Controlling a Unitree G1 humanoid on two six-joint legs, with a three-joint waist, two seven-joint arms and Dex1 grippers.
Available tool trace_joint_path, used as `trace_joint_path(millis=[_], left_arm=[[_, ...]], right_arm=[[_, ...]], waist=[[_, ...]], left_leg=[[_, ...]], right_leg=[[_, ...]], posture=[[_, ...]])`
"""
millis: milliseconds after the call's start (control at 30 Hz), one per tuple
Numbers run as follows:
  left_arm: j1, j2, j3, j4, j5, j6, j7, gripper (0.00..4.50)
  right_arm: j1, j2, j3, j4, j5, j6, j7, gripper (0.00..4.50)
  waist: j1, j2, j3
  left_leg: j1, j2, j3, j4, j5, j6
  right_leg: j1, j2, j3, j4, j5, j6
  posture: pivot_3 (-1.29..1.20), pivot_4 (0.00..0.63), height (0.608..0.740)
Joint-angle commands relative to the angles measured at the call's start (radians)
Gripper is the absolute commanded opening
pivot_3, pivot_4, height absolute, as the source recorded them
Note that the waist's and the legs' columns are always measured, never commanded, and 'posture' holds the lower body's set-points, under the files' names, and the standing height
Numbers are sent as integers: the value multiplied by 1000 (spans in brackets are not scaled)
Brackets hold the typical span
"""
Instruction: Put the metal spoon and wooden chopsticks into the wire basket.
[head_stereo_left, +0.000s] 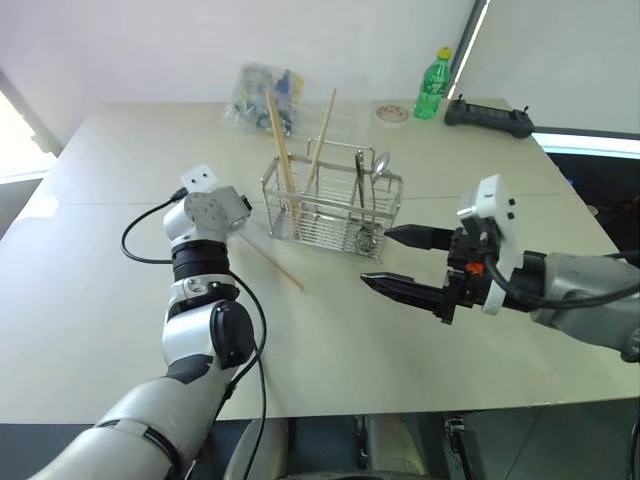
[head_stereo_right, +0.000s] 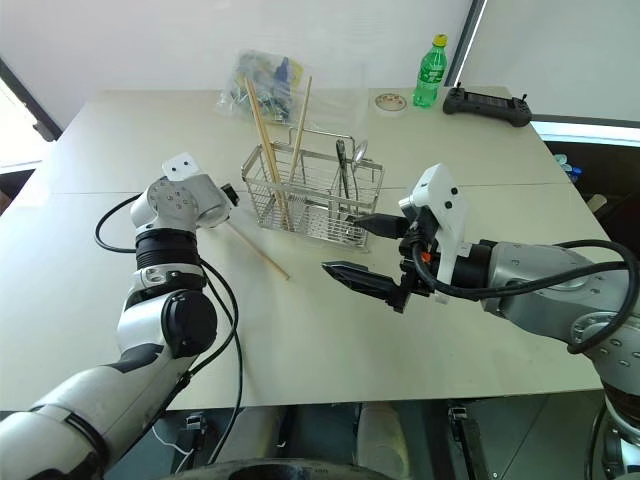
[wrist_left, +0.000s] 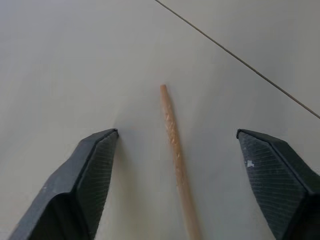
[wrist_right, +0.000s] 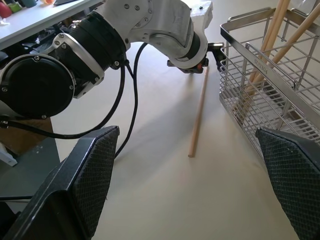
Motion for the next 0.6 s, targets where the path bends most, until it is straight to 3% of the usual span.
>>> trace_joint_path(millis=[33,167,600], left_arm=[[10,-8,13,-8,-6,5,5,2148],[7,-17,34,-15,-11,19,25,54],[-8,35,73,-18,-11,17,30,14]], right_arm=[[-5,-6,-32,-13,1,-21,2,4500],[-8,-7,-32,-8,0,-20,6,4500],[-5,-2,-22,-7,-19,-19,15,4500]], waist=[[7,0,0],[29,0,0],[24,0,0]], left_leg=[[0,0,0,0,0,0],[0,0,0,1,0,0],[0,0,0,1,0,0]], right_leg=[[0,0,0,0,0,0],[0,0,0,0,0,0],[0,0,0,0,0,0]], posture=[[0,150,707],[0,150,707],[0,150,707]])
